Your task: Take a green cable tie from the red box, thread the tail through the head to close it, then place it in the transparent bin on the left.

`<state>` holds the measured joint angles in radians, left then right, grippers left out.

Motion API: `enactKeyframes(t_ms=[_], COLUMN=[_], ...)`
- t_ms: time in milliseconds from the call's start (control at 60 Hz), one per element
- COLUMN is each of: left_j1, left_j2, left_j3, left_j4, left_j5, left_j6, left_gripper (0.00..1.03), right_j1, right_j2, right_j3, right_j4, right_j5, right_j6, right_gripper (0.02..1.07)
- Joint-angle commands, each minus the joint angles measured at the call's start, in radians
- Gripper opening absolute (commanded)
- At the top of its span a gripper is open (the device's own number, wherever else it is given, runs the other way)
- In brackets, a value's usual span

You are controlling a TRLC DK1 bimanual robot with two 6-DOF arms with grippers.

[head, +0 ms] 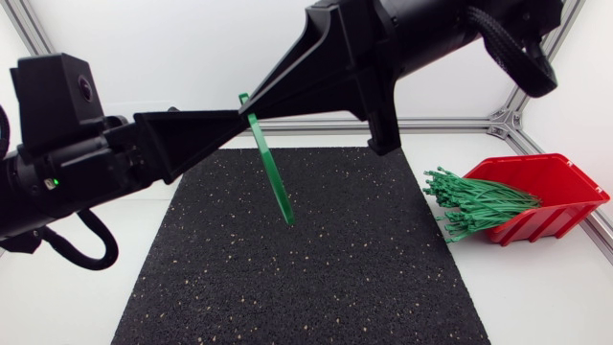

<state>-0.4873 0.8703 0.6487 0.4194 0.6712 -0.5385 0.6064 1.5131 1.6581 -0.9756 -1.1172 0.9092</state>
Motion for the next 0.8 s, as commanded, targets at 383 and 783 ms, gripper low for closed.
enactKeyframes(t_ms=[383, 783], left_j1=[-0.06, -0.039], left_j2=[-0.062, -0.057], left_j3=[0.009, 0.011], left_j4=[0.007, -0.011], left_j5=[0.013, 0.013], left_j6=[0.064, 0.087], left_gripper=[0.04, 0.04], right_j1=[-0.023, 0.003], right_j2=[0.045, 0.012], right_j3=[-0.027, -0.047], right_j4=[0.046, 0.031], right_j5=[0.005, 0.025], right_j6=[0.053, 0.039], right_gripper=[0.08, 0.41])
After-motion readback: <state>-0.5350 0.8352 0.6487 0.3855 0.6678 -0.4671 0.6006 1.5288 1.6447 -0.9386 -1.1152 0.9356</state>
